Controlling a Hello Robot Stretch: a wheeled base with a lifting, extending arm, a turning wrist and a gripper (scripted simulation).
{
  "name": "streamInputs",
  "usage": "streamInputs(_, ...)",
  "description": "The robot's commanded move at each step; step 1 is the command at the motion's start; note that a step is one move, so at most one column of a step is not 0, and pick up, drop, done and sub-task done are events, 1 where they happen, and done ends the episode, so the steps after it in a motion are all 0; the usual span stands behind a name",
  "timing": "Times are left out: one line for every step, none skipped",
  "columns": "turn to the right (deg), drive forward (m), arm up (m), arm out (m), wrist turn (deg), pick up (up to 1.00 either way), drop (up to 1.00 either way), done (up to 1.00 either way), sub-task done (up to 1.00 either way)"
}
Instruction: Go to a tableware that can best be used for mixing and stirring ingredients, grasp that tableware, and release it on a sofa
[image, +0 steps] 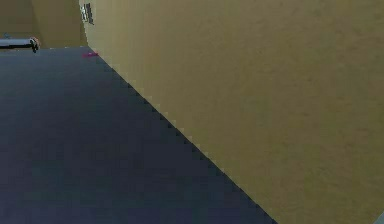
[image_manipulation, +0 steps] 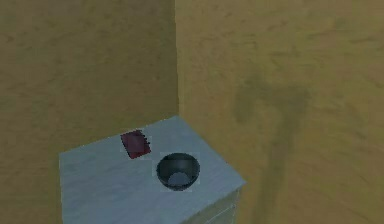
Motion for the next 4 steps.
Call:
streamInputs(0.0,0.0,0.5,0.0,0.0,0.0,0.0,0.0,0.0)
streamInputs(0.0,0.0,0.34,0.0,0.0,0.0,0.0,0.0,0.0)
streamInputs(0.0,0.0,0.0,0.24,0.0,0.0,0.0,0.0,0.0)
streamInputs(0.0,0.0,0.0,0.0,45.0,0.0,0.0,0.0,0.0)
